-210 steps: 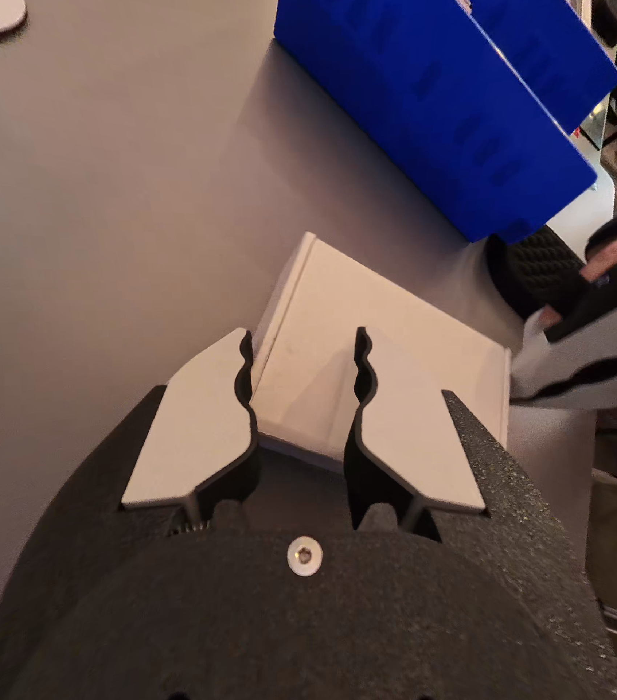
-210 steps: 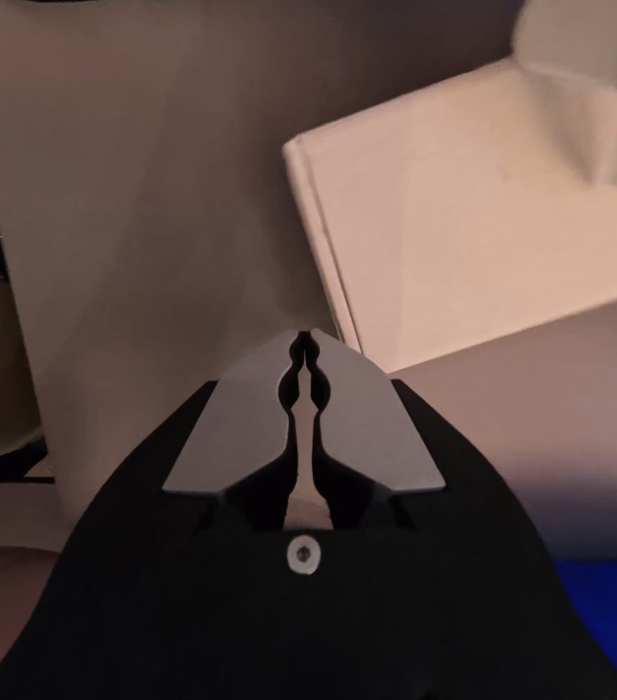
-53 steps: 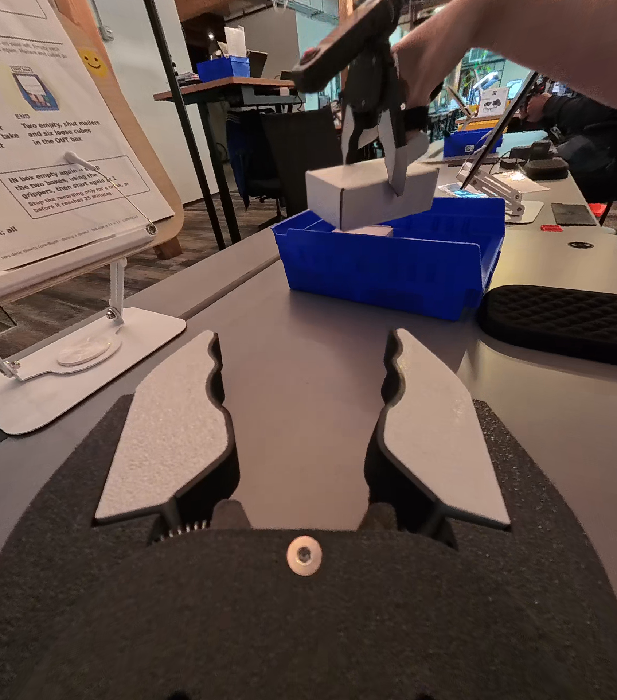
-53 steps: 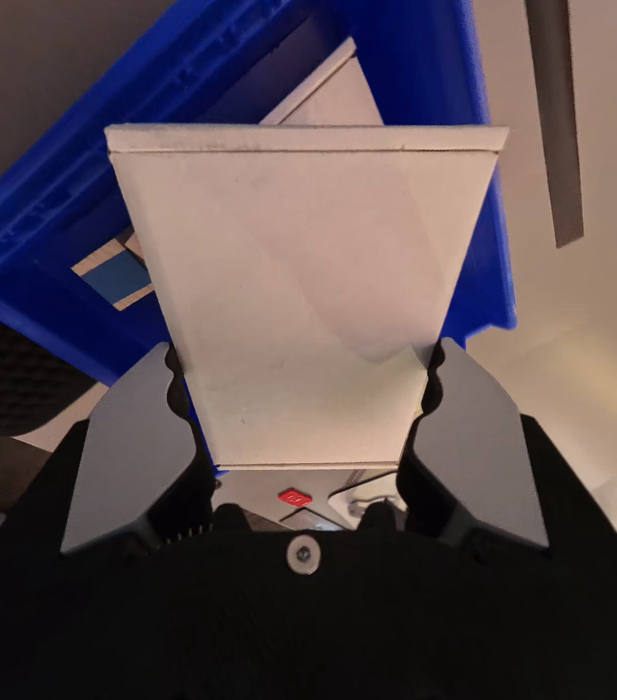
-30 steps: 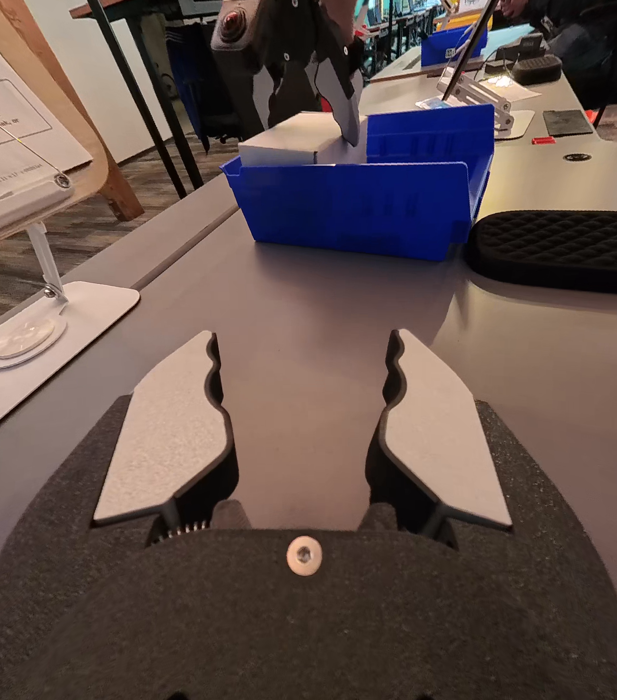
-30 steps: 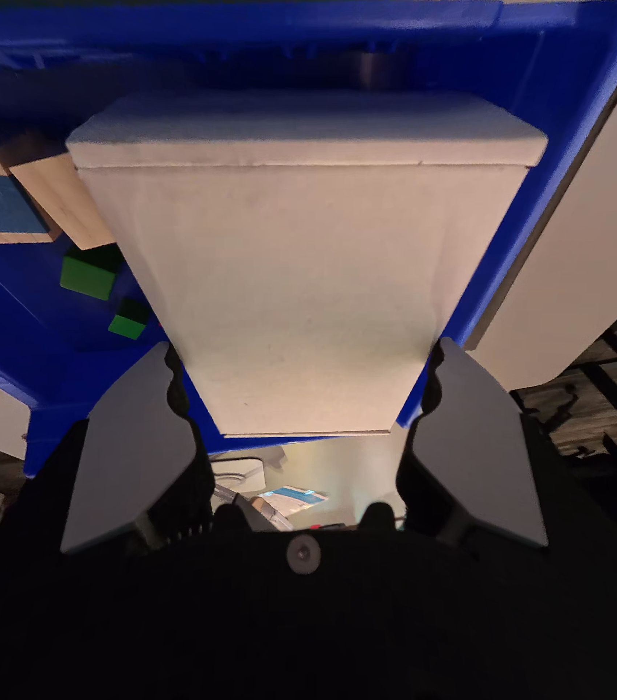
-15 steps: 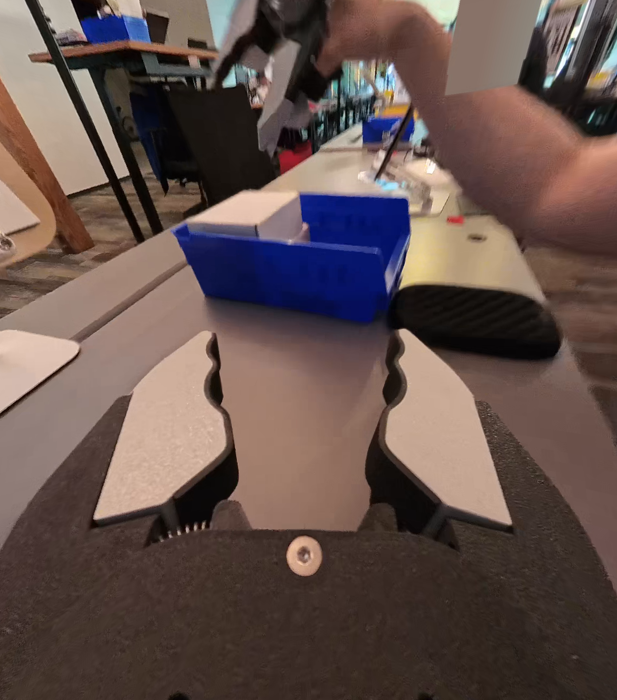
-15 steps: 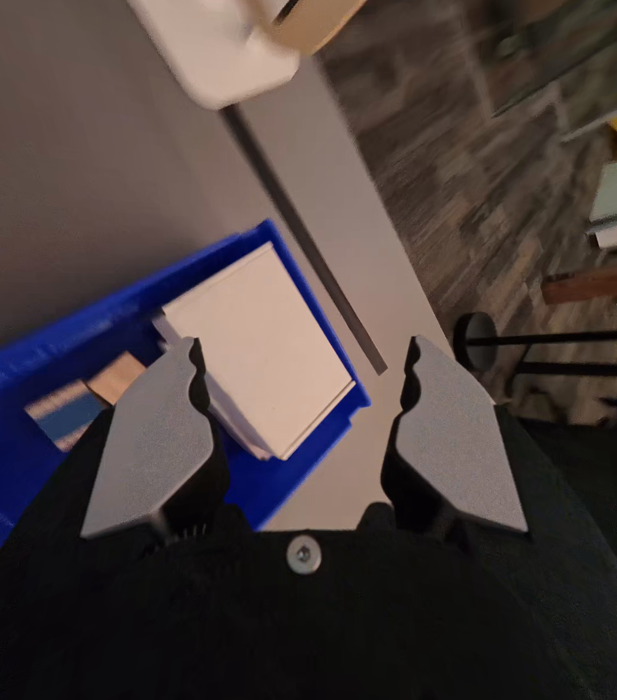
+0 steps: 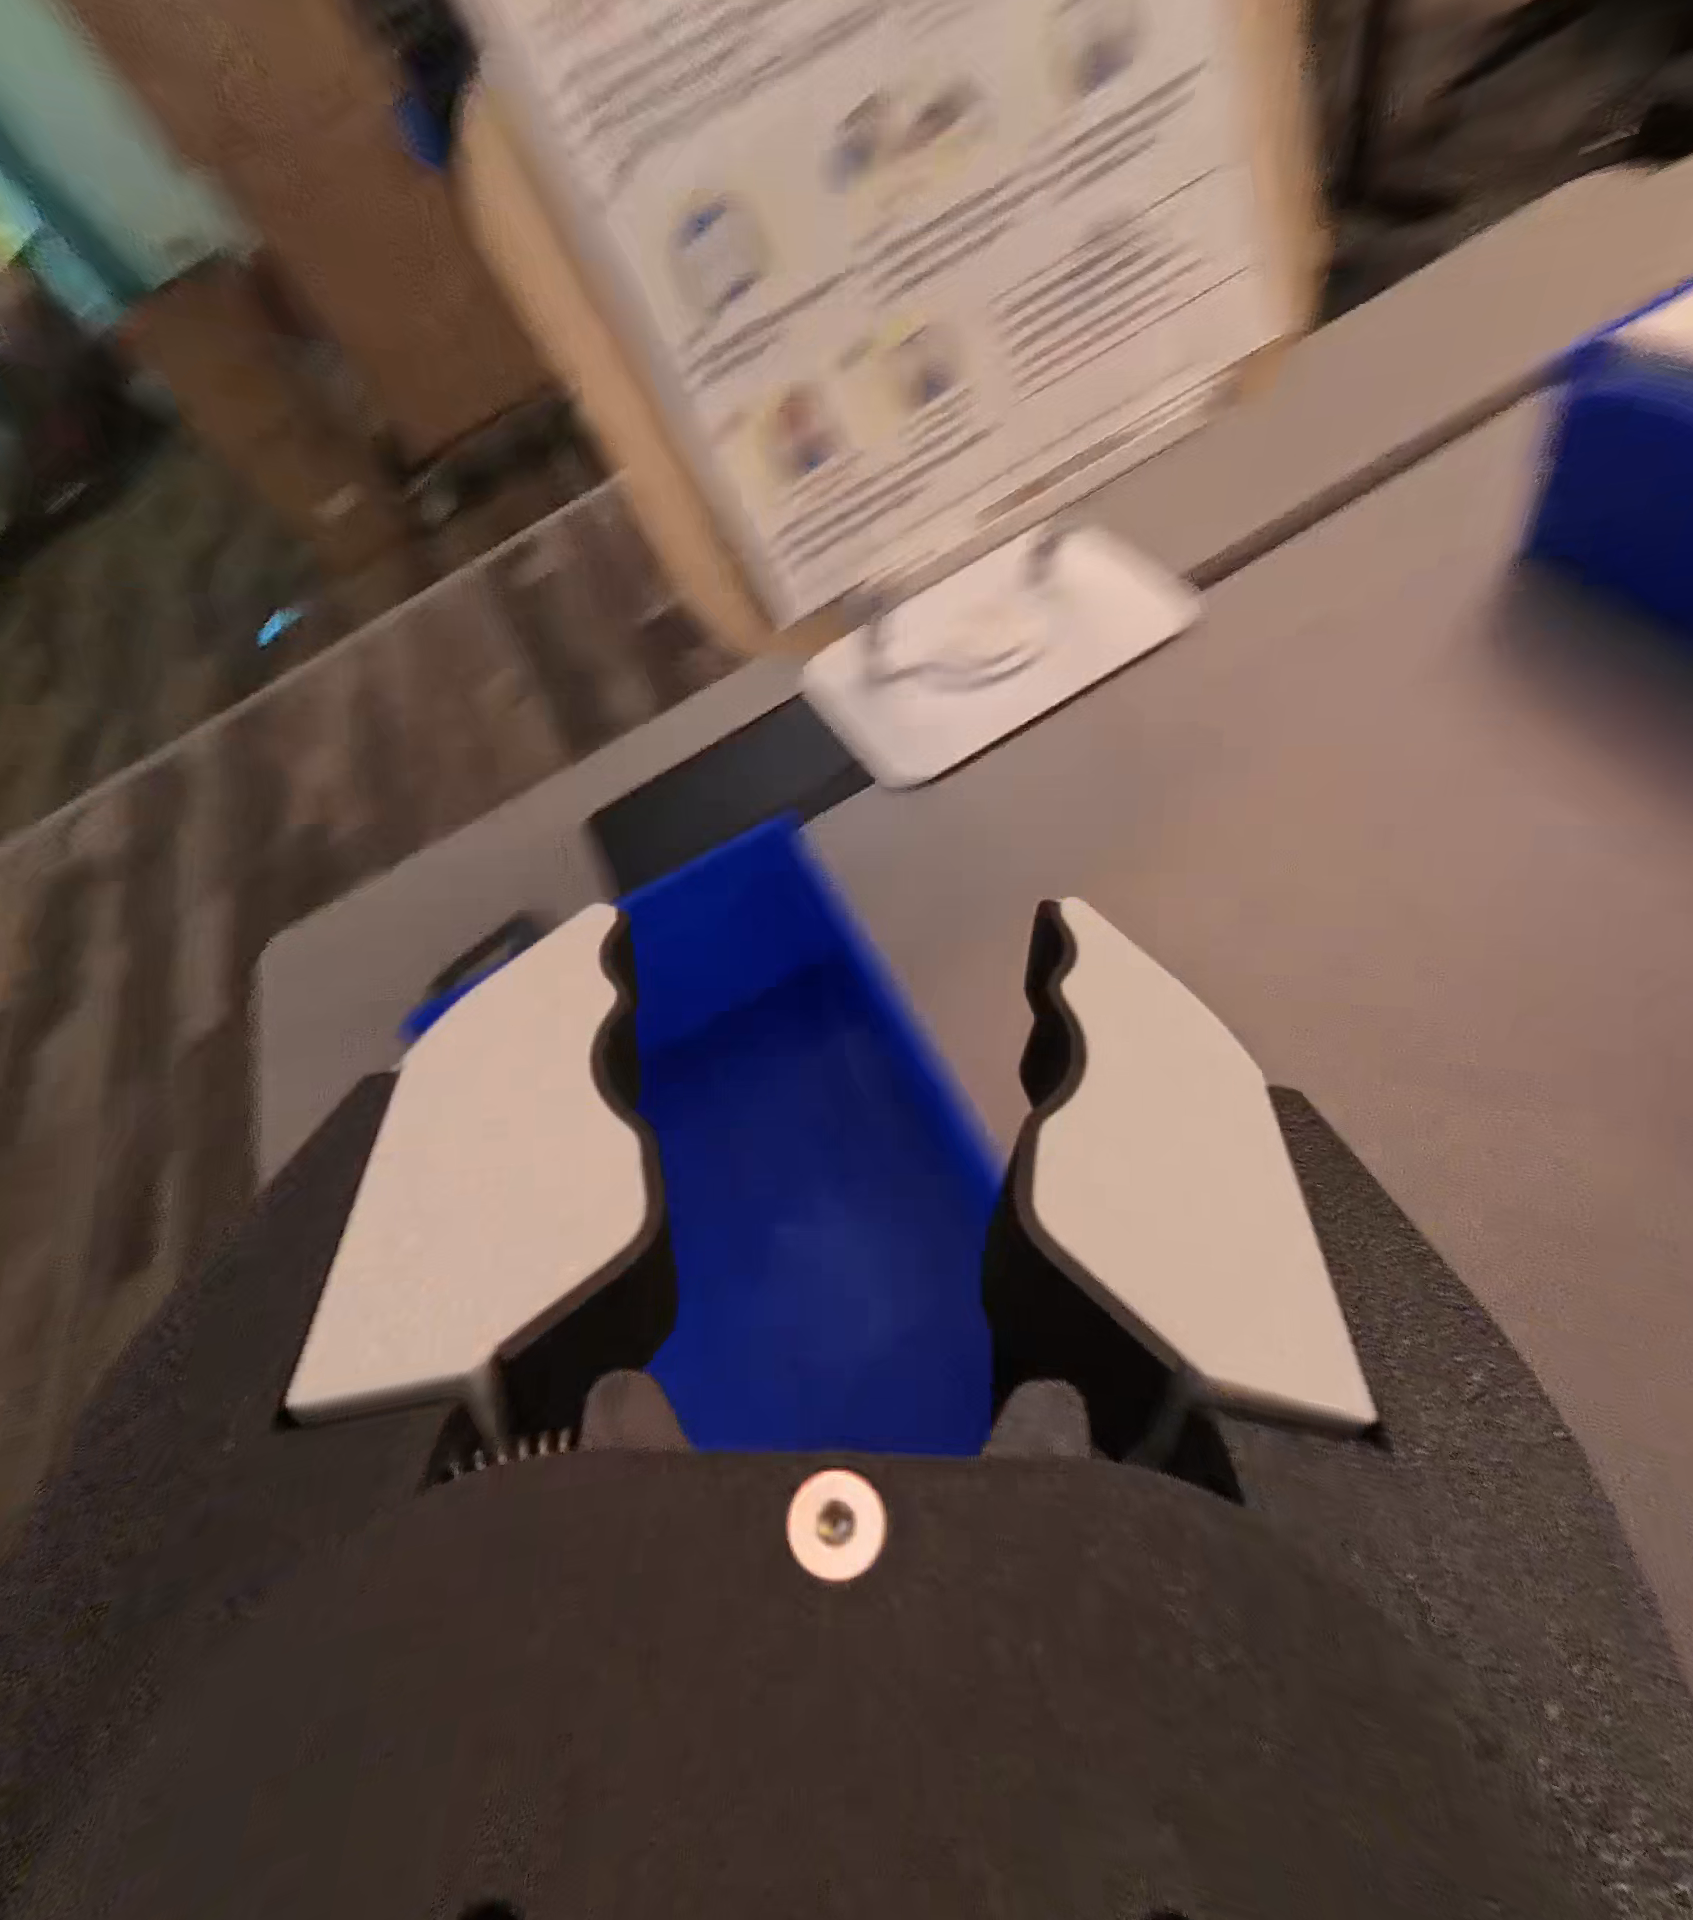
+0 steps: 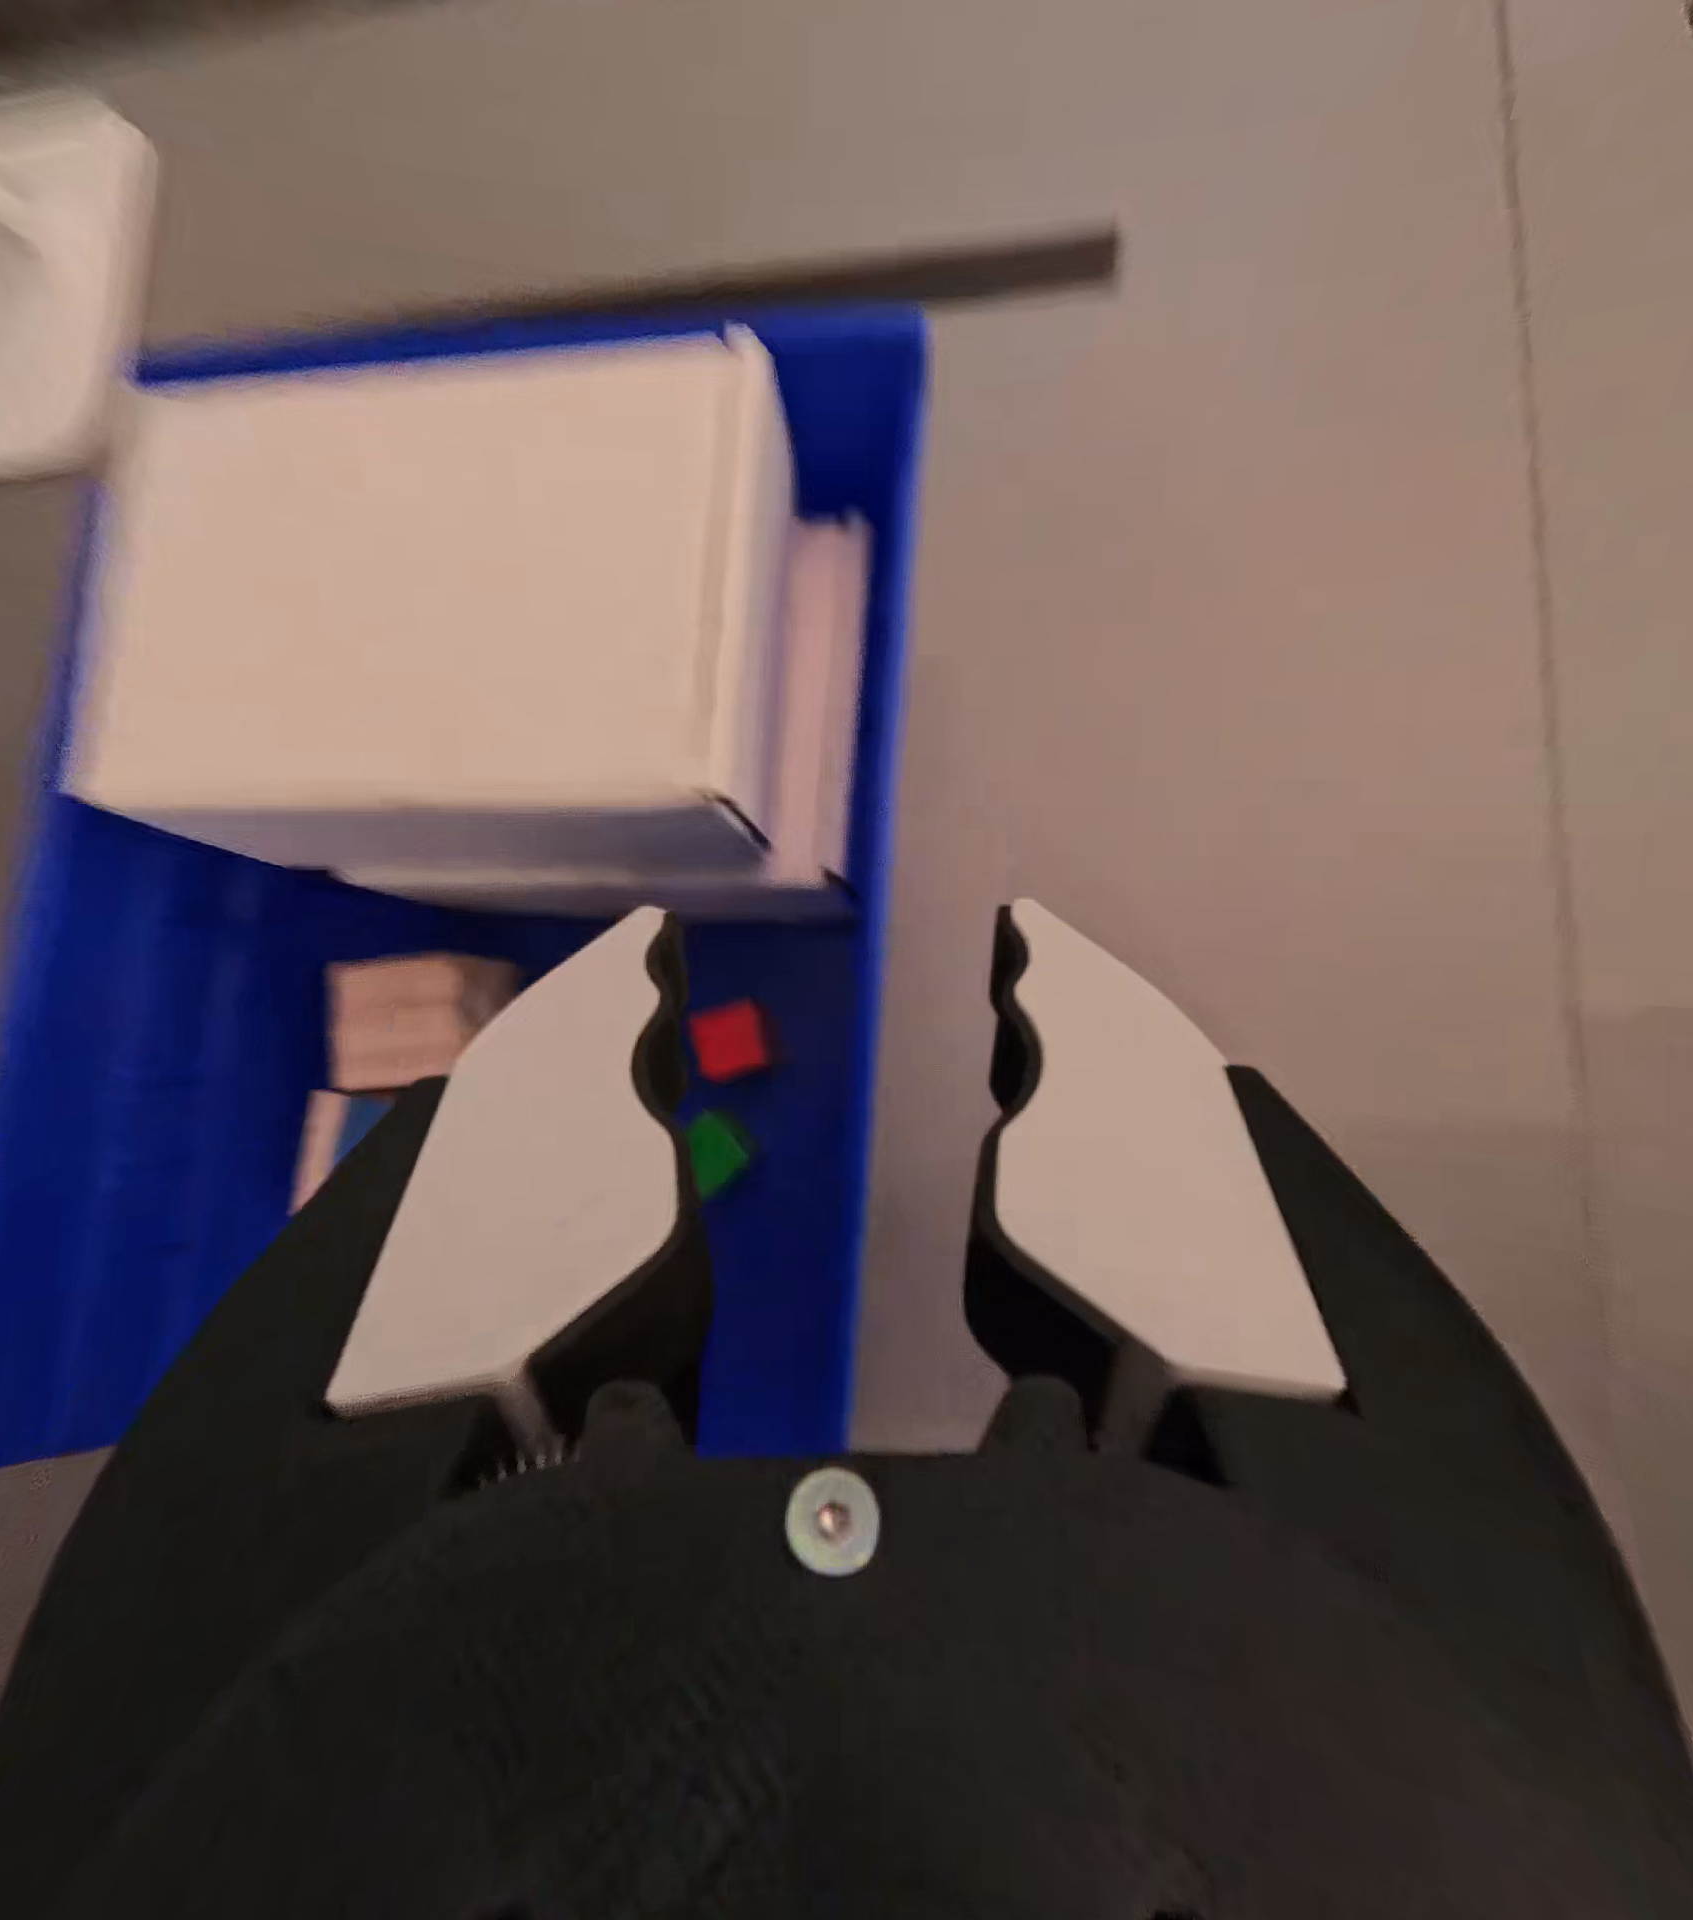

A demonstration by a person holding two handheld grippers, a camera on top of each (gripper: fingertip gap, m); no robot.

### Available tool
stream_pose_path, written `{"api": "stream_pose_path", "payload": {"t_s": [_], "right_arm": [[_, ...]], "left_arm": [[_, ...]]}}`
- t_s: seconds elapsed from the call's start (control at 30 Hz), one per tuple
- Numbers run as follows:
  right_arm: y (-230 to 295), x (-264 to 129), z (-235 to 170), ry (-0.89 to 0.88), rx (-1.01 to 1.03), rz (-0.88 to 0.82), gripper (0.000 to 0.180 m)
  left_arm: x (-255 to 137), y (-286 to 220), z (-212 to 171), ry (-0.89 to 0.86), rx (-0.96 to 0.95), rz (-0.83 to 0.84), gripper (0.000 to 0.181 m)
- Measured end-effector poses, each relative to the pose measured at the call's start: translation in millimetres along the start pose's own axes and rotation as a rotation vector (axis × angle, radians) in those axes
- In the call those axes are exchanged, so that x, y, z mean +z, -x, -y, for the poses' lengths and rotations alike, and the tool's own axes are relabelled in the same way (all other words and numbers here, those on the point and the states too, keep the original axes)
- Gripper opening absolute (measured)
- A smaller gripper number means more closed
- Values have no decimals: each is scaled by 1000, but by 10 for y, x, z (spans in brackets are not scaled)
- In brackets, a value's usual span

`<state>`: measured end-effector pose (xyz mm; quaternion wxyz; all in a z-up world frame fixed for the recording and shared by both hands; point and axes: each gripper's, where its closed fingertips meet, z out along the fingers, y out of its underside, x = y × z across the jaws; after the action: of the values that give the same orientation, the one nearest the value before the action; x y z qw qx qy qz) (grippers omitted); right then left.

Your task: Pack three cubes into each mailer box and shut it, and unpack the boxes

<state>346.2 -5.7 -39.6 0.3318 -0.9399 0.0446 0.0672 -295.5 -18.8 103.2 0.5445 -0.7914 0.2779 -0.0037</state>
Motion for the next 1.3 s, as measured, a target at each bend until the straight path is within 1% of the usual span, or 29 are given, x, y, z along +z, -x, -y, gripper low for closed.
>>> {"api": "stream_pose_path", "payload": {"t_s": [0.03, 0.07, 0.1, 0.17, 0.2, 0.27, 0.3, 0.33, 0.37, 0.43, 0.47, 0.5, 0.57, 0.6, 0.73, 0.77, 0.8, 0.83, 0.9, 0.93, 1.03, 1.1, 1.17, 1.3], "right_arm": [[-88, 25, -112, 61, -7, -64, 62], [-119, 50, -204, 111, -21, -92, 66], [-138, 78, -264, 146, -33, -112, 69], [-193, 145, -364, 204, -6, -154, 70], [-188, 183, -455, 260, 24, -153, 70], [-119, 264, -651, 386, 63, -103, 70], [-92, 311, -723, 429, 76, -81, 69], [-78, 355, -776, 463, 86, -65, 63], [-63, 396, -815, 491, 99, -48, 49], [18, 476, -873, 534, 116, 13, 21], [42, 511, -914, 561, 110, 25, 20], [25, 518, -959, 601, 91, 4, 17], [4, 523, -975, 622, 60, -34, 10], [32, 523, -991, 635, 57, -27, 7], [249, 516, -1063, 706, -37, 20, 9], [331, 519, -1076, 722, -56, 45, 10], [406, 521, -1089, 739, -80, 64, 11], [469, 525, -1096, 753, -100, 73, 12], [576, 530, -1114, 790, -99, 77, 10], [622, 532, -1123, 804, -104, 79, 10], [770, 521, -1165, 853, -130, 92, 9], [879, 516, -1191, 887, -138, 102, 8], [1004, 510, -1214, 921, -141, 111, 8], [1242, 555, -1203, 953, -185, 124, 8]], "left_arm": [[21, 259, -185, 63, -37, 69, 68], [47, 484, -372, 159, -62, 116, 76], [71, 692, -531, 223, -93, 163, 78], [127, 1023, -814, 297, -129, 218, 77], [153, 1155, -974, 345, -146, 227, 77], [140, 1435, -1367, 486, -203, 296, 69], [119, 1544, -1571, 564, -237, 327, 71], [113, 1608, -1750, 625, -279, 332, 69], [131, 1629, -1899, 666, -328, 307, 68], [225, 1647, -2081, 682, -404, 240, 69], [283, 1632, -2148, 678, -436, 196, 67], [327, 1607, -2220, 687, -467, 154, 66], [384, 1579, -2360, 723, -519, 108, 66], [417, 1535, -2396, 735, -548, 73, 64], [517, 1315, -2494, 804, -558, -43, 36], [533, 1255, -2525, 832, -547, -67, 28], [546, 1188, -2557, 868, -537, -93, 14], [560, 1127, -2584, 906, -525, -114, 6], [573, 1101, -2593, 945, -453, -98, 6], [573, 1053, -2572, 951, -425, -115, 6], [587, 818, -2493, 984, -430, -194, 7], [611, 720, -2456, 1028, -430, -169, 7], [648, 665, -2418, 1063, -379, -108, 10], [756, 383, -2290, 1082, -314, -94, 16]]}}
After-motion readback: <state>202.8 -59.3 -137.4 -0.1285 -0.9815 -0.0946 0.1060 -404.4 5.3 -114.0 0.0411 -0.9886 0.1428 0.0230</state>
